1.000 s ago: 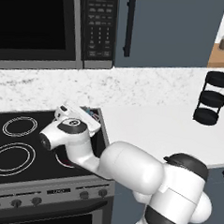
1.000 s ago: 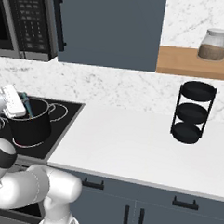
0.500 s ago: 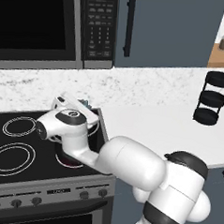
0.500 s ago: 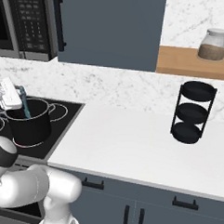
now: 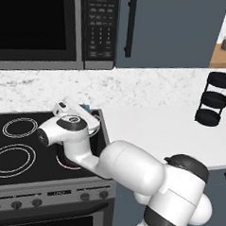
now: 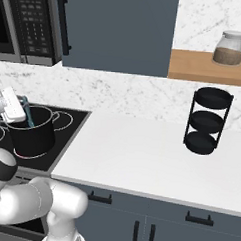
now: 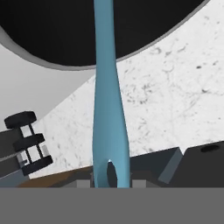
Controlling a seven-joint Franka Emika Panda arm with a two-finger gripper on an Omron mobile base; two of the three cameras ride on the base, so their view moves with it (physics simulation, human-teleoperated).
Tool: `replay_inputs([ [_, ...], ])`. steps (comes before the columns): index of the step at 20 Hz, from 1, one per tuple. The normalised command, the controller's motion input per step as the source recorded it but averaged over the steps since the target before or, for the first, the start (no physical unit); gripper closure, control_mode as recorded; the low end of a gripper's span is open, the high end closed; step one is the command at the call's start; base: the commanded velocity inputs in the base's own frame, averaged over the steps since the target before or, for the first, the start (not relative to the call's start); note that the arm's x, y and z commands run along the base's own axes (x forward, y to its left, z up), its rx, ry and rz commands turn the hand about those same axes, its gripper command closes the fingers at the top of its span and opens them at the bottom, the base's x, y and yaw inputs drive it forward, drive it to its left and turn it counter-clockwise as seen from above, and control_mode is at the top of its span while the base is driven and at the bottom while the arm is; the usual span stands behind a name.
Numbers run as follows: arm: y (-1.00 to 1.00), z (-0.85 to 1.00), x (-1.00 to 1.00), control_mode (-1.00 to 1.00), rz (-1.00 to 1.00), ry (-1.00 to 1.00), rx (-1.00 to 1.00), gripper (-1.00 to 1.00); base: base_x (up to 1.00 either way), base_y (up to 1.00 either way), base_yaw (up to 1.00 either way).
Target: Put the potato and lemon in the pot. Retrieve the spatula and lightly stir the vegetables in the pot.
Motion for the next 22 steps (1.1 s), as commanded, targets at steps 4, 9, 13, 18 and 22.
replay_inputs([
  [4,0.0,-0.01,0.0,-1.0,0.01,0.02,0.0,1.0,0.0,0.0,0.0],
  [9,0.0,-0.1,0.0,-1.0,0.01,0.02,0.0,1.0,0.0,0.0,0.0],
  [13,0.0,-0.43,0.08,-1.0,0.0,0.01,0.0,1.0,0.0,0.0,0.0],
  [18,0.0,-0.49,0.25,-1.0,-0.01,0.0,0.03,1.0,0.0,0.0,0.0],
  [22,0.0,-0.11,0.44,-1.0,-0.08,0.0,0.04,1.0,0.0,0.0,0.0],
])
